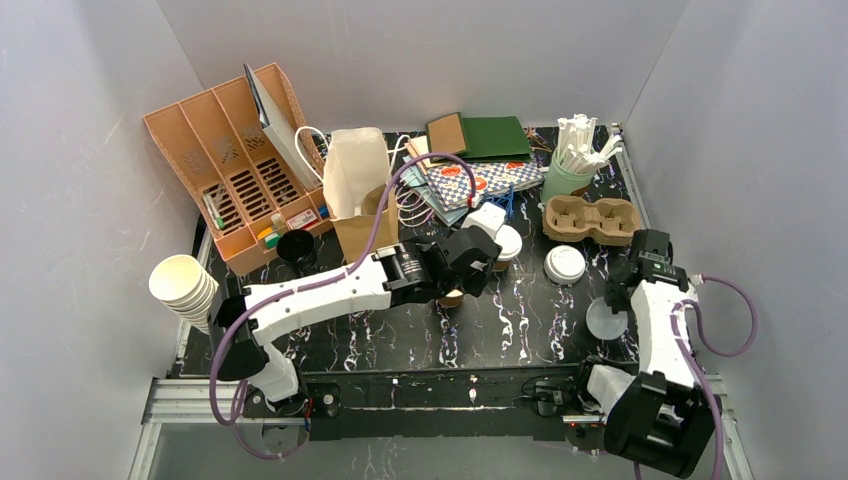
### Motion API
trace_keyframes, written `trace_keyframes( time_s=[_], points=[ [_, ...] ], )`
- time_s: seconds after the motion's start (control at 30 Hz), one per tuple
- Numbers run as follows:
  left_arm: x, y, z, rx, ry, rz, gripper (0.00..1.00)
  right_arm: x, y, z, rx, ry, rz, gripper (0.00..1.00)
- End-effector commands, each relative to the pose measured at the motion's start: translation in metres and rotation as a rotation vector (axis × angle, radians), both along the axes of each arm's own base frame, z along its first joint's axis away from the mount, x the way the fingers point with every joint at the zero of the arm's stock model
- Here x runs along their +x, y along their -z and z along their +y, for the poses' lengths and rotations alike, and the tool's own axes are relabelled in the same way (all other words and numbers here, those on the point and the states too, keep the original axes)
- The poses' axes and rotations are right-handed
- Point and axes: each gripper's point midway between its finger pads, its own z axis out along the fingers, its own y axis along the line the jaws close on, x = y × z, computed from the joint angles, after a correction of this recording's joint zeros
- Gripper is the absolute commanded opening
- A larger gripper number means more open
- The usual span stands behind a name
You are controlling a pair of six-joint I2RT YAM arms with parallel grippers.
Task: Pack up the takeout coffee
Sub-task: Close the cup lid on the coffee cup.
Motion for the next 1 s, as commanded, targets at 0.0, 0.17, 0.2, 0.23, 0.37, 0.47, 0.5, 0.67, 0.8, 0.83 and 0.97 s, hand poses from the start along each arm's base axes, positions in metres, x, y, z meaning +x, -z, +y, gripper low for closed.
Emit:
trace_keyframes(
  time_s=[0.0, 0.17, 0.2, 0.23, 0.37, 0.47, 0.5, 0.67, 0.8, 0.83, 0.97],
  points=[
    [-0.005, -0.029, 0.016, -0.068, -0.013, -0.024, 0.45, 0.026, -0.057, 0.024, 0.091, -0.138, -0.18, 0.01],
    [-0.009, -0.041, 0.025, -0.119, -0.018, -0.009, 0.48, 0.058, -0.125, 0.057, 0.133, -0.451, -0.427, 0.01],
    [-0.01, -0.043, 0.027, -0.141, -0.013, 0.007, 0.5, 0.063, -0.14, 0.064, 0.13, -0.526, -0.481, 0.01],
    [-0.01, -0.044, 0.028, -0.174, -0.004, 0.03, 0.52, 0.067, -0.153, 0.073, 0.133, -0.612, -0.539, 0.01],
    [-0.004, -0.046, 0.032, -0.428, 0.093, 0.193, 0.59, 0.07, -0.202, 0.123, 0.227, -0.933, -0.812, 0.01],
    [-0.003, -0.067, 0.043, -0.562, 0.158, 0.155, 0.66, 0.062, -0.226, 0.155, 0.404, -1.082, -0.962, 0.01],
    [-0.005, -0.073, 0.046, -0.575, 0.18, 0.125, 0.69, 0.06, -0.23, 0.161, 0.453, -1.101, -0.991, 0.01],
    [-0.016, -0.1, 0.047, -0.627, 0.303, 0.026, 0.87, 0.059, -0.251, 0.18, 0.593, -1.188, -1.147, 0.01],
    [-0.017, -0.114, 0.042, -0.654, 0.374, -0.053, 0.98, 0.059, -0.259, 0.204, 0.679, -1.281, -1.168, 0.01],
    [-0.018, -0.114, 0.041, -0.657, 0.388, -0.063, 0.98, 0.061, -0.261, 0.213, 0.696, -1.312, -1.166, 0.01],
    [-0.013, -0.121, 0.037, -0.682, 0.417, -0.142, 0.98, 0.062, -0.276, 0.249, 0.745, -1.421, -1.188, 0.01]
  ],
)
